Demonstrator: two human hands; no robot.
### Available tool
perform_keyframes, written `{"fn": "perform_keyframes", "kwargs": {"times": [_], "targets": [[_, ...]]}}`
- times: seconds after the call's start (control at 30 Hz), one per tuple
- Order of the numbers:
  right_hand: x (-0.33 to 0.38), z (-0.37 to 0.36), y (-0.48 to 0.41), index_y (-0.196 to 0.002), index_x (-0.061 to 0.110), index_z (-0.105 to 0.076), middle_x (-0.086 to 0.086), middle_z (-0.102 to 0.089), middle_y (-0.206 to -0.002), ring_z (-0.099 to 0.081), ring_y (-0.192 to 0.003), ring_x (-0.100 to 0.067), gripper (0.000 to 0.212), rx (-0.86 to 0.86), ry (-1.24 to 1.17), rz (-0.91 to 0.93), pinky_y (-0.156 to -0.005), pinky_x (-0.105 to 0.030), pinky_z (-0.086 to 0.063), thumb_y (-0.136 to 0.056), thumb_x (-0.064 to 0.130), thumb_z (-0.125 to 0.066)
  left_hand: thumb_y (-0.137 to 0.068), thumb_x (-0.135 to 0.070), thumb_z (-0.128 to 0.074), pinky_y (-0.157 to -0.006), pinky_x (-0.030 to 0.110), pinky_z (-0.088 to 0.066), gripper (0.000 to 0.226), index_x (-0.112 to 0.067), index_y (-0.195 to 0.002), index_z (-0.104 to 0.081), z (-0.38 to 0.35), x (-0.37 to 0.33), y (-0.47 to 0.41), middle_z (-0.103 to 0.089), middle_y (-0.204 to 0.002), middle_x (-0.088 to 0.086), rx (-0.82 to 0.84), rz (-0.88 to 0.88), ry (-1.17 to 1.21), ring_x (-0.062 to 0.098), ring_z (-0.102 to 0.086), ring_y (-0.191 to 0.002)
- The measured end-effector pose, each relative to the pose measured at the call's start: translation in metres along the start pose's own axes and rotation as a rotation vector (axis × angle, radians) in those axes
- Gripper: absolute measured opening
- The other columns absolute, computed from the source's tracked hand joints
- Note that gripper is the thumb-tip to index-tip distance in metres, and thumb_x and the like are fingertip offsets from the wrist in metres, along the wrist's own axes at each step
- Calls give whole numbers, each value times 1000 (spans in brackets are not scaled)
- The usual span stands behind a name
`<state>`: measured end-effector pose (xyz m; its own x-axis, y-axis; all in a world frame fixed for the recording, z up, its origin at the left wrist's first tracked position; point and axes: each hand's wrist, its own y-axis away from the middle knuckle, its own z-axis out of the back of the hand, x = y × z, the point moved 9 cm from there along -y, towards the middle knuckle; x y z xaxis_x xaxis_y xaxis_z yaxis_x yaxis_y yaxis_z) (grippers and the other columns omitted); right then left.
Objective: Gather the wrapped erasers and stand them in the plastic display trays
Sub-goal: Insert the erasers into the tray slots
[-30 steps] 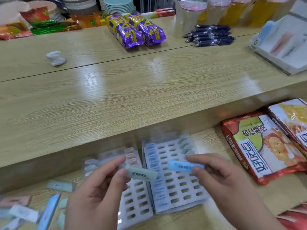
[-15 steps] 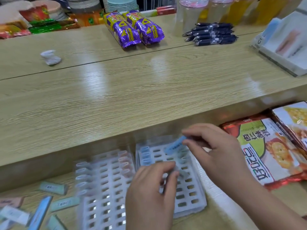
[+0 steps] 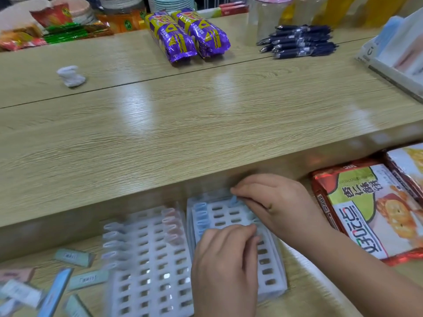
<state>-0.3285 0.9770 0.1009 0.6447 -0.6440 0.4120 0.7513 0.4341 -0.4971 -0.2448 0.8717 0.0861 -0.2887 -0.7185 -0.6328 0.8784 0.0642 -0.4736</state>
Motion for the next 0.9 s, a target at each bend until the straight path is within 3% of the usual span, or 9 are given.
{"fn": "perform_keyframes", "kwargs": {"times": [0.23,0.4,0.53,0.73,0.9], "targets": [[0,-7,-9,-96,18,-78,8,-73,-95,-68,-87,-3,13,-8,-170,-26,-72,-26,-55,-83,15,-73,-91,-30,-61,-69,18,-43,13,-24,-92,-73,-7,-8,-1,-68,-89,-16,17,-22,-66,11,-54,-77],[5,-14,-14,-100,16,-77,5,-73,-95,-70,-84,-11,17,98,-75,133,-68,-27,-55,-84,16,-73,-90,-29,-63,-66,27,-49,11,-25,-94,-72,-9,-9,1,-67,-90,-17,7,-49,-85,14,-57,-76],[4,-15,-9,-102,13,-76,1,-73,-96,-70,-83,-17,21,71,-26,166,-63,-30,-56,-81,8,-77,-88,-30,-64,-62,21,-44,6,-26,-90,-68,-7,-8,1,-60,-84,-17,4,-23,-70,11,-54,-71],[6,-18,-10,-101,19,-77,5,-74,-99,-70,-84,-18,22,154,23,224,-64,-31,-58,-81,13,-71,-88,-34,-60,-56,20,-43,8,-29,-84,-64,-10,-5,-2,-49,-88,-18,60,31,-77,5,-50,-69],[0,-18,-11,-113,21,-72,6,-73,-105,-69,-91,-17,33,261,-27,173,-71,-31,-58,-82,12,-65,-88,-34,-56,-66,17,-42,8,-33,-91,-63,-14,0,-4,-55,-89,-21,105,65,-73,3,-54,-76]]}}
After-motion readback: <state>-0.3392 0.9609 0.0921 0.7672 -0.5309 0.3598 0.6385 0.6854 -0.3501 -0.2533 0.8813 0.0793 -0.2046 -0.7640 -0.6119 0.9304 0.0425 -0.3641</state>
